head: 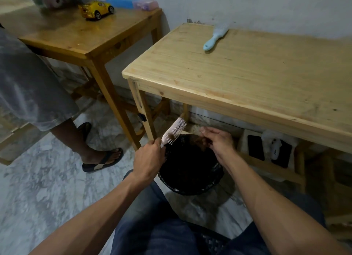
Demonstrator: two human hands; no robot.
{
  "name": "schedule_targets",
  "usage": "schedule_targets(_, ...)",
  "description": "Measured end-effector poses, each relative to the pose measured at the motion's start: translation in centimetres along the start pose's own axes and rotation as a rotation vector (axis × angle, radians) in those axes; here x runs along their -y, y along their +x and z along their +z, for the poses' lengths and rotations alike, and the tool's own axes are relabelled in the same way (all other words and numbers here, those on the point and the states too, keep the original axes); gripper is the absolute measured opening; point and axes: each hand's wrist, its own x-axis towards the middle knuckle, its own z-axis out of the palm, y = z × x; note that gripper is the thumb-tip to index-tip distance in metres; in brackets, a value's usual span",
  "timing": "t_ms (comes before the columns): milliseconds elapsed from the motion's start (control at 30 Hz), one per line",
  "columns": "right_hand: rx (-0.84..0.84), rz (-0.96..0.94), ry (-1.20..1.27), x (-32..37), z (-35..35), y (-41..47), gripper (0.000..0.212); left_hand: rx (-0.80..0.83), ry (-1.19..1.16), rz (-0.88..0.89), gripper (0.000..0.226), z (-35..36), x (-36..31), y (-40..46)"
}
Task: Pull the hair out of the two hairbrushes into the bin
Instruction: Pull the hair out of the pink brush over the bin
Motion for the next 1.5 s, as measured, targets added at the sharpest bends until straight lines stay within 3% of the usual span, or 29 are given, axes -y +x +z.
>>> schedule_targets(100, -0.029, -0.028, -0.189, -0.8, -0.3, 0.2, 0.006, 0.013, -0.020, -0.018, 0.033, 0.1, -0.2, 0.0)
schedule_targets(200, 0.026, -0.002, -0.527, -1.4, -0.1, 0.2, 0.013, 0.019, -0.044, -0.023, 0.032, 0.1, -0.5, 0.0)
schedule_targets(267, 0.061, 0.013, -0.754, -1.5, 0.4, 0.0, 0.038, 0.016, -0.033, -0.018, 0.031, -0.1, -0.7, 0.0)
schedule_targets(367, 0.017, -0.198, -0.743, -1.3, 1.8, -0.8, 0.046, 0.027, -0.004, -0.017, 0.031, -0.2, -0.9, 0.1)
schedule_targets(500, 0.119, -0.400, -0.757, -1.1, 3.5, -1.8, 0.049, 0.038, 0.025, 0.007, 0.030, -0.2, -1.2, 0.2)
schedule_targets(600, 0.143, -0.421, -0.772, -0.9, 4.3, -1.6, 0.028, 0.047, 0.045, 0.020, 0.027, -0.2, -1.2, 0.1)
schedule_targets(667, 0.071, -0.436, -0.758, -1.1, 4.3, -1.2, 0.015, 0.056, 0.044, 0.004, 0.027, -0.1, -0.9, 0.1)
schedule_targets(800, -0.134, -0.345, -0.635, -0.5, 2.6, -0.5, 0.009, 0.054, 0.030, -0.051, 0.027, 0.0, 0.4, 0.2)
schedule_targets(867, -0.153, -0.256, -0.661, -0.1, 1.3, -0.4, 0.007, 0.060, 0.015, -0.064, 0.027, 0.0, 0.9, 0.2)
schedule_targets(967, -0.021, -0.108, -0.792, -0.6, 0.3, -0.4, 0.040, 0.046, -0.045, -0.043, 0.028, 0.1, 0.9, 0.1)
schedule_targets(1067, 0.194, -0.025, -0.689, -1.4, 0.7, -0.6, 0.085, 0.050, -0.144, 0.054, 0.026, 0.0, 0.3, 0.0)
schedule_targets(1133, 0.310, 0.003, -0.500, -1.8, 1.2, -0.7, 0.078, 0.051, -0.181, 0.150, 0.025, -0.1, -0.2, -0.1)
schedule_targets(1233, 0.438, 0.122, -0.219, -1.4, 2.1, -1.4, 0.038, 0.004, -0.205, 0.221, 0.027, -0.2, -0.7, -0.2)
schedule_targets(1300, 0.478, 0.141, -0.181, -1.1, 2.2, -1.6, 0.011, -0.020, -0.221, 0.194, 0.030, -0.2, -0.4, 0.0)
schedule_targets(1400, 0.410, 0.082, -0.183, -1.4, 2.1, -1.3, 0.013, -0.007, -0.206, 0.142, 0.036, -0.1, 0.5, 0.2)
schedule_targets(1500, 0.317, 0.039, -0.060, -1.0, 1.8, -1.1, 0.014, 0.019, -0.159, 0.097, 0.026, 0.1, 1.2, 0.1)
